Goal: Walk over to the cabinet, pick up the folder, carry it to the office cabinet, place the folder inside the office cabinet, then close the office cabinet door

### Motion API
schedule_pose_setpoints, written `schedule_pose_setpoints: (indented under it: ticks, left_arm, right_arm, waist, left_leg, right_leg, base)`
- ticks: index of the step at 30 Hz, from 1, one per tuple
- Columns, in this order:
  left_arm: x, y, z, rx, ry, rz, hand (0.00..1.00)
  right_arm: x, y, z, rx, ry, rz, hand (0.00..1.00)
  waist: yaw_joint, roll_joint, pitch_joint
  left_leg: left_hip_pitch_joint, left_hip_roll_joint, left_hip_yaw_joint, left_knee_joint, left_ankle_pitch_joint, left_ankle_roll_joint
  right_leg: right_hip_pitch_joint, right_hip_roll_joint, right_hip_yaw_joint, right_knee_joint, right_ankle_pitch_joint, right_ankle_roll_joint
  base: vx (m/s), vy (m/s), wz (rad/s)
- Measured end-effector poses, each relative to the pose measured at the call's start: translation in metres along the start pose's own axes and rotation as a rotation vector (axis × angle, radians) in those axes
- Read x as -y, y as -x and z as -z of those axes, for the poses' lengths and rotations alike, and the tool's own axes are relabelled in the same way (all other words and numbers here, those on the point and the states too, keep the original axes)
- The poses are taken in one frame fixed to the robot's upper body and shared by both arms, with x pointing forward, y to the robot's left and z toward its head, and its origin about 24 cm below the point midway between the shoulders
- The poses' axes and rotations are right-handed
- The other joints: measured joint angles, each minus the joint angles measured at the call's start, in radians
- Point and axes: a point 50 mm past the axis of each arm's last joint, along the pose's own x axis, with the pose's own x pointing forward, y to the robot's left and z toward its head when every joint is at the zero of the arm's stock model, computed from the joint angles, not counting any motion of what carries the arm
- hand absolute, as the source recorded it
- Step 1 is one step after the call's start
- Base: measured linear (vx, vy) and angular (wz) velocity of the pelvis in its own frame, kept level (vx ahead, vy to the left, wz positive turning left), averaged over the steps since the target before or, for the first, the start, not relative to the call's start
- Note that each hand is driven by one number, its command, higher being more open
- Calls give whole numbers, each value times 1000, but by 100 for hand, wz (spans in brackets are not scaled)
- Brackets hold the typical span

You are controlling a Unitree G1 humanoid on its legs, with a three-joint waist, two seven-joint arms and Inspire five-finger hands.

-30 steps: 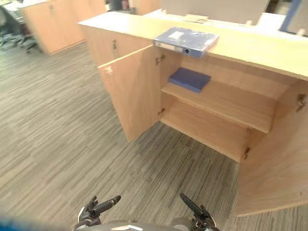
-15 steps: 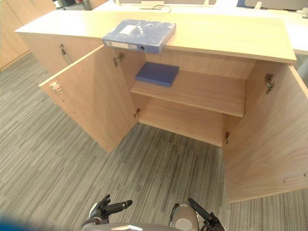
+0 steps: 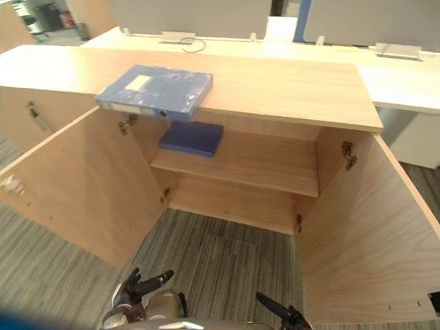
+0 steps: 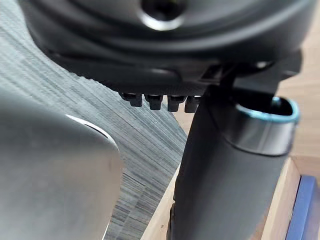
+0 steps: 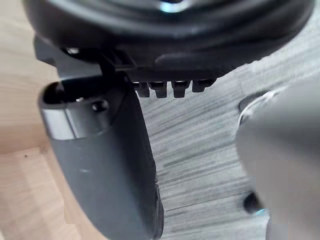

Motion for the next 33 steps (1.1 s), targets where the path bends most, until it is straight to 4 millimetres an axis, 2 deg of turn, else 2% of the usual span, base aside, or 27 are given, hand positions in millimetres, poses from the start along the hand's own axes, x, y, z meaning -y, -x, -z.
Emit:
schedule_pose_setpoints:
  ticks: [1, 2, 3, 4, 6, 7, 8, 9, 10, 11, 12, 13, 14, 15, 16, 17, 18, 19, 21, 22, 23, 26, 28, 31, 33]
  left_arm:
    - [5, 2, 7, -22, 14, 8, 100]
    - [3, 0, 3, -15, 10, 8, 100]
    - [1, -3, -2, -10, -13, 6, 100]
    - [-3, -3, -2, -16, -35, 5, 100]
    - [-6, -3, 4, -49, -27, -9, 100]
    - [-7, -3, 6, -56, -25, -12, 100]
    - [-4, 0, 12, -72, -22, -6, 100]
    - [-3, 0, 13, -75, -26, -1, 100]
    - [-3, 0, 14, -79, -35, 3, 100]
    - [-4, 1, 16, -91, -46, 2, 100]
    - [-6, 0, 17, -99, -47, -9, 100]
    - [-6, 0, 16, -99, -47, -10, 100]
    - [-5, 0, 17, -100, -47, -12, 100]
    - [-2, 0, 16, -100, -63, -5, 100]
    - [0, 0, 16, -99, -74, 4, 100]
    - [4, 0, 15, -96, -94, 22, 100]
    - [5, 0, 14, -92, -111, 36, 100]
    - [7, 0, 15, -94, -118, 44, 100]
    - [12, 4, 20, -96, -100, 69, 100]
    - [12, 6, 22, -90, -79, 76, 100]
    - [12, 7, 22, -86, -48, 80, 100]
    - [9, 17, 19, -53, 161, 82, 100]
    - [10, 26, 14, -5, 307, 87, 100]
    - [12, 33, 8, 45, 478, 65, 100]
    - [8, 41, -10, 143, 599, 33, 100]
  right_arm:
    - [2, 0, 0, 2, -2, 4, 100]
    - [-3, 0, 3, -4, -7, -3, 100]
    - [-10, 0, 8, -19, -11, -19, 100]
    - [-17, 0, 9, -23, -19, -33, 100]
    - [-18, 0, 9, -16, -24, -39, 100]
    - [-16, 0, 7, -7, -25, -35, 100]
    - [-11, -1, 0, 16, -12, -27, 100]
    - [-9, -1, -6, 38, -1, -25, 100]
    - [-6, -1, -11, 57, 21, -19, 100]
    - [-6, -1, -18, 77, 56, -21, 100]
    - [-7, -1, -23, 97, 92, -12, 100]
    - [-6, -1, -24, 101, 105, -3, 100]
    - [-7, -1, -25, 105, 124, 10, 100]
    - [-9, -1, -24, 107, 135, 17, 100]
    - [-9, -1, -23, 104, 148, 21, 100]
    - [-11, -1, -17, 84, 177, 20, 100]
    - [-13, -1, -15, 67, 169, 20, 100]
    - [-14, -2, -15, 67, 177, 19, 100]
    - [-9, -1, -19, 77, 226, 37, 100]
    - [-8, -1, -18, 71, 236, 40, 100]
    - [-9, -1, -18, 69, 249, 41, 100]
    - [-14, -1, -19, 80, 431, 78, 100]
    - [-11, 0, -12, 55, 514, 94, 100]
    - [-7, 1, -7, 41, 535, 101, 100]
    - [-6, 2, -7, 44, 535, 102, 100]
  waist:
    - [3, 37, -13]
    - [-4, 10, -16]
    - [-6, -26, -27]
    - [-2, -46, -36]
    - [0, -43, -40]
    - [3, -40, -42]
    - [16, -32, -50]
    - [12, -32, -49]
    - [5, -31, -49]
    - [-11, -30, -46]
    - [-15, -34, -47]
    - [-15, -33, -46]
    - [-14, -28, -46]
    - [-15, -15, -39]
    - [-16, -9, -35]
    - [-20, -3, -30]
    - [-25, -11, -29]
    - [-29, 2, -29]
    - [-33, 30, -44]
    - [-32, 35, -48]
    - [-32, 35, -50]
    - [-22, 25, -74]
    - [-2, 0, -95]
    - [3, -11, -108]
    - [6, -7, -114]
  left_leg:
    - [-9, -2, -70, -93, 170, -8]
    - [-8, -27, -69, -76, 153, -32]
    - [0, -66, -62, -105, 150, -23]
    - [24, -89, -44, -148, 152, -20]
    - [91, -122, -12, -212, 149, 4]
    - [123, -133, 4, -243, 149, 19]
    - [214, -180, 55, -339, 146, 31]
    - [245, -203, 61, -372, 148, 35]
    - [274, -221, 64, -396, 149, 40]
    - [309, -251, 72, -417, 143, 48]
    - [325, -262, 78, -423, 133, 59]
    - [337, -261, 78, -431, 131, 57]
    - [348, -251, 80, -446, 128, 54]
    - [353, -230, 79, -446, 125, 49]
    - [352, -216, 79, -442, 126, 50]
    - [349, -196, 75, -426, 121, 42]
    - [350, -190, 69, -414, 111, 28]
    - [352, -179, 64, -414, 109, 24]
    - [352, -145, 51, -415, 98, -7]
    - [358, -126, 44, -414, 92, -24]
    - [358, -117, 41, -415, 91, -27]
    - [342, -73, 35, -425, 86, -39]
    - [336, -56, 25, -436, 85, -47]
    - [338, -59, 12, -441, 85, -47]
    - [340, -62, 10, -442, 85, -47]
  right_leg:
    - [32, 20, 14, -23, -12, 40]
    - [46, -9, 14, -30, -21, 56]
    - [42, -53, 15, -31, -6, 83]
    - [34, -90, 23, -22, 18, 114]
    - [16, -142, 48, 57, 51, 153]
    - [-8, -167, 71, 124, 52, 153]
    - [-143, -250, 133, 408, 69, 120]
    - [-193, -292, 132, 521, 94, 76]
    - [-230, -330, 126, 613, 123, 19]
    - [-282, -397, 100, 744, 150, -66]
    - [-320, -442, 36, 795, 139, -69]
    - [-333, -449, 0, 789, 125, -52]
    - [-361, -438, -55, 742, 73, 8]
    - [-374, -383, -66, 640, 24, 61]
    - [-377, -347, -56, 576, 11, 81]
    - [-370, -282, -25, 431, 9, 92]
    - [-342, -250, -19, 319, 1, 77]
    - [-327, -233, -27, 298, 5, 73]
    - [-305, -195, -47, 258, 10, 66]
    - [-283, -171, -61, 227, 12, 61]
    - [-274, -158, -68, 208, 16, 55]
    - [-243, -87, -86, 93, 57, 31]
    - [-212, -55, -104, 18, 85, 27]
    - [-182, -47, -123, -29, 98, 28]
    - [-164, -48, -126, -56, 108, 30]
  base:
    - [421, 252, -34]
    - [423, 240, 7]
    - [376, 231, 21]
    - [346, 224, 8]
    - [268, 213, -23]
    - [315, 333, -71]
    - [283, 359, -67]
    - [267, 361, -58]
    - [184, 276, -9]
    - [139, 222, -5]
    - [124, 186, -5]
    - [107, 125, -12]
    - [129, 70, -10]
    - [129, 41, -8]
    - [137, -39, 2]
    - [131, -114, 5]
    - [137, -142, 5]
    - [125, -166, 6]
    - [108, -181, 6]
    - [85, -164, 7]
    - [74, -150, 6]
    - [77, -121, 3]
    - [102, -88, 16]
    - [83, -31, 17]
    - [50, 0, 6]
